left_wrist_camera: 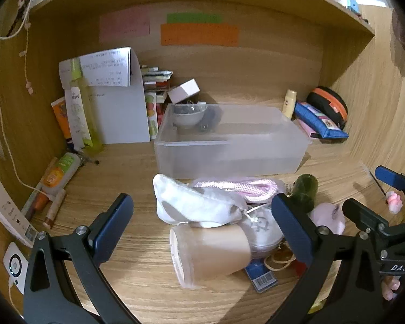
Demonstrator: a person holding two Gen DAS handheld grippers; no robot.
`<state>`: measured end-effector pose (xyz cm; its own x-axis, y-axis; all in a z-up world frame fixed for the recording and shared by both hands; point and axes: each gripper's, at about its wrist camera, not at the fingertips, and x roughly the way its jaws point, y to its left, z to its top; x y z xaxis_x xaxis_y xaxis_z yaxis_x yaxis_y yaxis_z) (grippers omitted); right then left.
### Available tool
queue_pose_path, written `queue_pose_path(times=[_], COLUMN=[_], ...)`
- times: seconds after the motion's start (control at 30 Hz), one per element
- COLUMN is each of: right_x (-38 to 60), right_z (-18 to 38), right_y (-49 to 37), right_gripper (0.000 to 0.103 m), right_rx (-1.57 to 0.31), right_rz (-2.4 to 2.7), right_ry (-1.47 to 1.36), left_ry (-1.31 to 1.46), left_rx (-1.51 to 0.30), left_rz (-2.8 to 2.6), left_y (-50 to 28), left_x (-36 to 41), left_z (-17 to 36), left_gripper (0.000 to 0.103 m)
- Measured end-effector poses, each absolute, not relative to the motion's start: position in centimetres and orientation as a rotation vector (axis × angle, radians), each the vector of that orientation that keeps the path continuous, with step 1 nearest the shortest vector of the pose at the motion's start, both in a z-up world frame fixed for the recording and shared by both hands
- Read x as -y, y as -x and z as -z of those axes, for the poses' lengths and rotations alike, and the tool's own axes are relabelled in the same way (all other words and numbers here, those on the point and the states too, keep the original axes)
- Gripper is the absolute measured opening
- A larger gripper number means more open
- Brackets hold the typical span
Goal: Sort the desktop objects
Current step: 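Reach the left gripper to the beige jar while the right gripper reaches the pink compact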
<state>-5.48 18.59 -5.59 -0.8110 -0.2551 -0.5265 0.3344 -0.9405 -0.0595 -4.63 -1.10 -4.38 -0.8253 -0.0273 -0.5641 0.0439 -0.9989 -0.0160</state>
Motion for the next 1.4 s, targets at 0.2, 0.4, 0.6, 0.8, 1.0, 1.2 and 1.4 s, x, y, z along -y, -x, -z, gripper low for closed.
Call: queue_pose_path(times=[0.2,0.4,0.6,0.8,1.0,1.2,1.4], right_x=[-18.8,-19.8,-20.8,-21.3,-21.2,-21.0,-19.9], right_z=[6.4,6.6,6.7,7.5,9.2,10.5,12.0], right_y=[6.3,6.5,6.7,6.8,7.2,7.7,8.7], right_gripper=[0.103,0.103,0.103,0.103,0.103,0.103,0.101], right_rx=[-0.229,-0.198,-0.189,-0.165,-0.118,-0.104,-0.171], right_rz=[2.701,2.692,2.682,2.634,2.551,2.501,2.495], right_ry=[-0.824,-0.881,-0.929,-0.965,-1.057,-1.119,-1.138], left_ry=[-0.995,-1.032,-1.073,-1.211,-1.316,-1.345,-1.407], left_rx=[-0.074,-0.064,0.015,0.002,-0.058,-0.049,-0.152], left_rz=[2.952,2.944,2.942,2.901,2.849,2.833,2.807], left_y=[4.9,4.5,3.8,4.1,4.5,5.1,6.7], left_x=[1.7,1.8,1.3,1.7,1.9,1.4,2.1], left_z=[4.9,5.0,5.2,6.9,8.8,9.9,11.3], left_gripper=[0.103,0.103,0.103,0.103,0.103,0.103,0.103])
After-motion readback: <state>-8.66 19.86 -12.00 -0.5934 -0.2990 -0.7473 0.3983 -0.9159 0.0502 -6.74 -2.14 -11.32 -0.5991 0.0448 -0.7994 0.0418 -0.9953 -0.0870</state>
